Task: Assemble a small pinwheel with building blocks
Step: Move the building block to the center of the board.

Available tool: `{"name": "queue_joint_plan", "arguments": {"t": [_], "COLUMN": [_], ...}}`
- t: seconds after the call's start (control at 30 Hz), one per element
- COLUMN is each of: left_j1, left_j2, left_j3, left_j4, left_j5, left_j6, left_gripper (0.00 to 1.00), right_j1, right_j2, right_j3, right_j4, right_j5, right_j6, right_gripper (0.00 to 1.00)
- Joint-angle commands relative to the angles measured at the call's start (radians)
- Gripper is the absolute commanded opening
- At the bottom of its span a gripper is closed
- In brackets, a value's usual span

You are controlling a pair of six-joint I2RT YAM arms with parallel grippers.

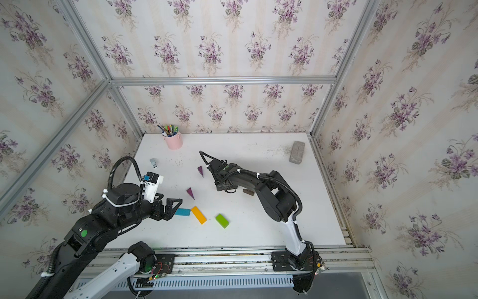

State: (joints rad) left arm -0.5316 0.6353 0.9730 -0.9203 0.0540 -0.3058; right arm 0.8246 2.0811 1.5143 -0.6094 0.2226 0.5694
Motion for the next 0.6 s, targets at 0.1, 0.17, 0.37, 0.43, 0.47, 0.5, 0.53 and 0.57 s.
{"name": "queue_joint_plan", "arguments": {"t": [0.1, 0.17, 0.37, 0.43, 0.47, 0.5, 0.53, 0.57], "left_j1": [0.000, -0.001, -0.001, -0.001, -0.001, -0.001, -0.001, -0.001], "left_j2": [0.010, 0.013, 0.020, 0.017, 0.015, 0.012, 0.008, 0.005], "left_j3": [0.020, 0.024, 0.021, 0.017, 0.013, 0.010, 0.007, 0.004], "left_j4": [0.021, 0.020, 0.018, 0.018, 0.018, 0.018, 0.018, 0.019], "left_j5": [0.015, 0.024, 0.048, 0.049, 0.049, 0.048, 0.047, 0.047], "left_j6": [-0.005, -0.002, -0.002, -0.004, -0.005, -0.007, -0.008, -0.007], "left_gripper": [0.99, 0.99, 1.00, 0.99, 0.99, 0.99, 0.99, 0.99], "right_j1": [0.001, 0.001, 0.005, 0.006, 0.006, 0.006, 0.005, 0.006], "right_j2": [0.001, -0.010, -0.024, -0.024, -0.024, -0.026, -0.028, -0.034], "right_j3": [-0.004, -0.023, -0.031, -0.031, -0.031, -0.032, -0.034, -0.040], "right_j4": [-0.028, -0.001, 0.008, 0.012, 0.013, 0.014, 0.017, 0.024], "right_j5": [0.033, 0.028, 0.027, 0.024, 0.028, 0.029, 0.032, 0.033], "right_j6": [0.069, 0.086, 0.101, 0.095, 0.094, 0.091, 0.085, 0.081], "right_gripper": [0.52, 0.52, 0.58, 0.63, 0.65, 0.67, 0.69, 0.71]}}
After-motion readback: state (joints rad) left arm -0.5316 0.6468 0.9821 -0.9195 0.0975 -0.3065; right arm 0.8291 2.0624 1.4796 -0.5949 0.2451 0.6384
